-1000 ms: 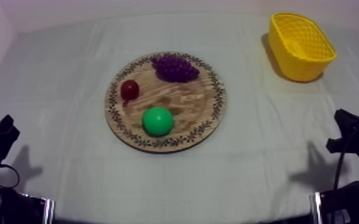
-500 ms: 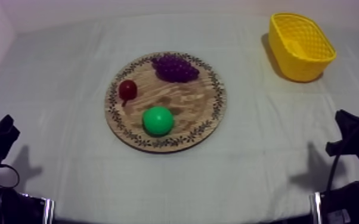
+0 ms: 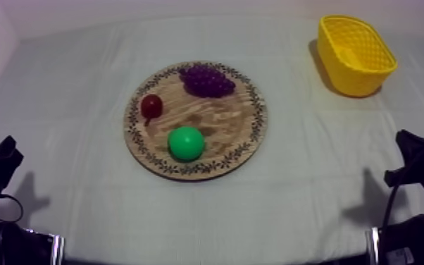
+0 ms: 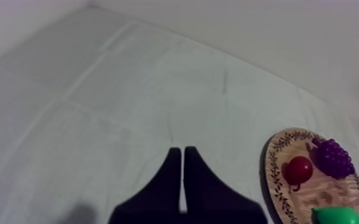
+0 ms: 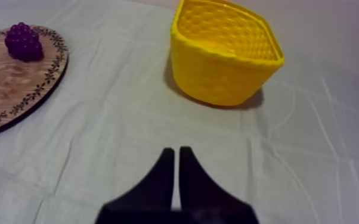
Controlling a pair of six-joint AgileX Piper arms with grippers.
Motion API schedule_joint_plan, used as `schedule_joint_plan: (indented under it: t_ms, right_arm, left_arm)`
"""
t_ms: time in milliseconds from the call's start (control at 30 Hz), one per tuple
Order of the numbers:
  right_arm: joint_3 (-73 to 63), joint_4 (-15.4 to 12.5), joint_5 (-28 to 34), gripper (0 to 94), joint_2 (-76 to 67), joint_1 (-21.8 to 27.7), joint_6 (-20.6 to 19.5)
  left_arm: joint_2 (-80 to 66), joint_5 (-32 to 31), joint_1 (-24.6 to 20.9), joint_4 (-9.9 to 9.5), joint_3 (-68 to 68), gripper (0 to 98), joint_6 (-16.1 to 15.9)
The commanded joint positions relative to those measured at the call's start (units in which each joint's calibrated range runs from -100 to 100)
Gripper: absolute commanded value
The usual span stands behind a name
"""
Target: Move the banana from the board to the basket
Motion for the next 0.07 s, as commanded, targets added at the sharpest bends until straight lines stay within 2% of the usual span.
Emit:
schedule_joint_plan:
  t_ms: [0,33]
  right_arm:
    - [0.02,0.02,-0.04,0.7,0.03,0.01,0.01]
    - [0.02,0.02,-0.04,0.7,0.03,0.01,0.01]
  left_arm:
    - [-0.05,0.0,-0.01,-0.03,-0.01,0.1,-0.01]
    - [-0.05,0.0,-0.01,-0.03,-0.01,0.1,0.0]
